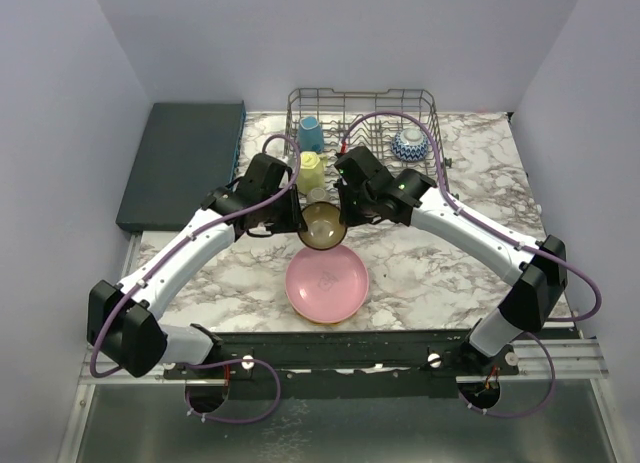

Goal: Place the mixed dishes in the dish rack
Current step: Turn the bowl upside down on the dish rack.

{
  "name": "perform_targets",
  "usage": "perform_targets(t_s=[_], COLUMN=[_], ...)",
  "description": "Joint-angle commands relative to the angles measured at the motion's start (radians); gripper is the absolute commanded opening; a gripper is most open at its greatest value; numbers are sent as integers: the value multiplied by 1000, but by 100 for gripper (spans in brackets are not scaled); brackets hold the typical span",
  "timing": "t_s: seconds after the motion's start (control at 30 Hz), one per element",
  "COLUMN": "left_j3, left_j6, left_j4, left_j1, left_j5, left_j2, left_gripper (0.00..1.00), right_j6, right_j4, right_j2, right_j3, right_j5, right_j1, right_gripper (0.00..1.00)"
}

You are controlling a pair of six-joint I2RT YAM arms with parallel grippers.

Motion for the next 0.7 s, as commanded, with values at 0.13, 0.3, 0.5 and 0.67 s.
perform_targets(t_s=[0.13,0.3,0.5,0.67], left_j3=[-17,-19,-17,-22], left_j6=[9,10,9,10], left_j4=[-6,-6,-4,9], left_j1=[-8,-8,-8,-8], left_j5=[-9,-9,-5,15], left_j2=[10,4,-4,-16], left_gripper=[0,0,0,0], right_j6=[23,25,30,36], right_j4=[42,79,93,94], right_j2=[-17,-54,-87,-115], right_j3=[28,-6,-32,-52], right_j5=[23,22,29,30], right_j1=[10,10,10,10], right_gripper=[11,39,53,60])
